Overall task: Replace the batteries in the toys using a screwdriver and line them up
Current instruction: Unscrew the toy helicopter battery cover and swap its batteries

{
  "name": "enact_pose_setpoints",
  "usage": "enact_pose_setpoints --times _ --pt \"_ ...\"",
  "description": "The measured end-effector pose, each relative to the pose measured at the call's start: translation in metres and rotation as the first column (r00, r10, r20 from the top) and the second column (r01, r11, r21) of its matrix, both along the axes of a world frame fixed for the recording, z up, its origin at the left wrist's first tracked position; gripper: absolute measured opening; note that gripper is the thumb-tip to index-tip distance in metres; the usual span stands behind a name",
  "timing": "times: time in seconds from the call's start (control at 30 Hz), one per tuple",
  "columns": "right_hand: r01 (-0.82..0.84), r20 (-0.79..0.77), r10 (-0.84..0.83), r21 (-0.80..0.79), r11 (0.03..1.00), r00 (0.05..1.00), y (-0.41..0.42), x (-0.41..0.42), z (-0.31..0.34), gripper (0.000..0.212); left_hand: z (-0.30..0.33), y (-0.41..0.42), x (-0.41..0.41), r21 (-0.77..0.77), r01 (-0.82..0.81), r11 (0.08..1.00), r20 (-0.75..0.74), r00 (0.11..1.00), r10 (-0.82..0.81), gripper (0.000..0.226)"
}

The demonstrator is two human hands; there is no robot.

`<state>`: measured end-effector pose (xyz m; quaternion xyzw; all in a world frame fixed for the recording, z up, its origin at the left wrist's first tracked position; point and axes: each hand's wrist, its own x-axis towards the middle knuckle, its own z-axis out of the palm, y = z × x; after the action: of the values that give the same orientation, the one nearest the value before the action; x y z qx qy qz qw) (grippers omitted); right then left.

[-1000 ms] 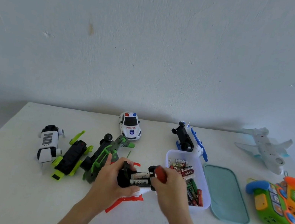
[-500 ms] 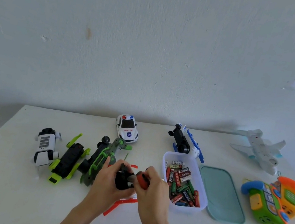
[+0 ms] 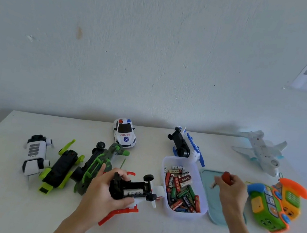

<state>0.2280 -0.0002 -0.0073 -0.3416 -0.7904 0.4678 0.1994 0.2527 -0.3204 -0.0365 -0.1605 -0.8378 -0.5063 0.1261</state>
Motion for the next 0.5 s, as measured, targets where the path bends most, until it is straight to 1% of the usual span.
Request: enact_pose_setpoints --times 0.07,0.13,0.23,0.33,0.37,0.4,0.47,0.5 --pt "0.013 0.148 -0.019 0.042 0.999 0.989 0.024 0.0 -0.02 0.014 -0.004 -0.002 -0.001 -0.005 -0.009 1.0 -0.004 1.0 0.009 0.046" --pt "-0.026 0.24 0.013 0.051 0.998 0.971 0.034 0.0 -0.032 0.017 -0.006 -0.003 -0.002 -0.018 -0.012 1.0 0.0 1.0 0.012 0.047" --pt "-0.072 0.306 0.047 0.073 0.995 0.951 0.039 -0.001 -0.043 0.022 -0.003 -0.002 -0.002 -0.015 0.013 1.0 0.011 1.0 -0.013 0.046" --pt "-0.101 0.344 0.03 0.191 0.976 0.939 0.034 -0.001 -0.037 0.017 -0.001 -0.002 -0.003 -0.021 0.02 1.0 0.006 1.0 -0.019 0.048" --pt "-0.113 0.318 0.036 0.227 0.967 0.947 0.03 -0.003 -0.03 0.015 -0.001 -0.003 -0.003 -0.018 0.024 1.0 0.01 1.0 -0.024 0.049" --pt "-0.127 0.26 0.062 0.241 0.962 0.964 0.024 -0.005 -0.021 0.015 -0.001 -0.003 -0.004 -0.014 0.032 0.999 0.019 0.999 -0.032 0.05" --pt "-0.187 0.08 0.175 0.191 0.964 0.981 0.006 -0.009 0.005 0.02 -0.001 -0.004 -0.005 -0.016 0.048 0.999 0.042 0.998 -0.048 0.052" --pt "-0.229 -0.019 0.234 0.157 0.961 0.972 -0.006 -0.01 0.021 0.023 -0.001 -0.004 -0.006 -0.018 0.052 0.998 0.055 0.997 -0.051 0.055"
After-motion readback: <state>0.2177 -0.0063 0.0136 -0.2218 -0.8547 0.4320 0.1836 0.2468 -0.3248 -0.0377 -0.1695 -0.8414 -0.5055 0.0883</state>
